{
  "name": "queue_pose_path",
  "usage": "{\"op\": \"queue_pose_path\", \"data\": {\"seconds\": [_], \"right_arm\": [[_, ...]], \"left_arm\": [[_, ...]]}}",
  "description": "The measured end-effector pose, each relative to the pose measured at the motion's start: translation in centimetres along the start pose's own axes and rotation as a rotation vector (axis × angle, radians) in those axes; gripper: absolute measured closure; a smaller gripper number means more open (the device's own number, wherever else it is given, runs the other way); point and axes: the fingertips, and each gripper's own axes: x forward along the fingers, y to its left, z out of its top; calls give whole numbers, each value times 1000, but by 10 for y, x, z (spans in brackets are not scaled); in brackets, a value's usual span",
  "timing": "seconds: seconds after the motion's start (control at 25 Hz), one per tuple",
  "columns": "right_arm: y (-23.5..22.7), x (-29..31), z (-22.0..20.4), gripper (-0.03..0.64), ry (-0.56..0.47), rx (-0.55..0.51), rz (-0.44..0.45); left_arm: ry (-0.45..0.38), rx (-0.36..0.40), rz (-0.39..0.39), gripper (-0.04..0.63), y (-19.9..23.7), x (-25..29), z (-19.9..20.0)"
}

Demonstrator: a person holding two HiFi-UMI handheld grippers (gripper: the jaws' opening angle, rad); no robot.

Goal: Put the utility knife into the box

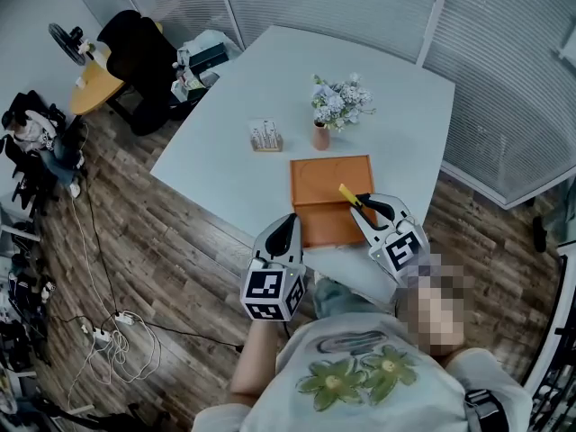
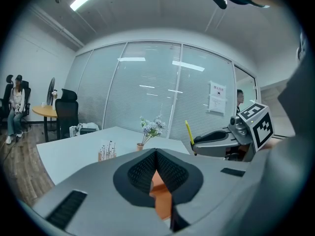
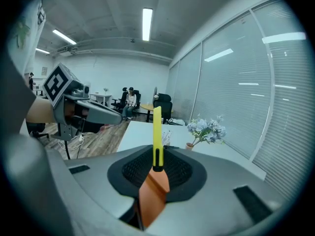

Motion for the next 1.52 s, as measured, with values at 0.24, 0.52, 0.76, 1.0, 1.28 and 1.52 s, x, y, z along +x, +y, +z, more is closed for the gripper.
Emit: {"op": "queue_pose_path", "data": {"seconds": [0.24,0.52,0.76,1.0,1.28,1.52], "right_arm": [[0,15,-11,545,44,-37,51],[1,30,-25,545,100,-68,92],[0,42,-43,545,149,-87,116],[2,52,-53,545,189,-114,149],[6,64,-64,545,229,-142,179],[11,69,-73,545,252,-140,202]], "left_arm": [[11,-9,-3,594,7,12,-4],[35,-25,-4,594,12,23,-13],[46,-35,-6,594,16,30,-21],[62,-44,0,594,22,37,-28],[88,-48,-4,594,27,44,-39],[104,-34,-28,594,25,47,-43]]}}
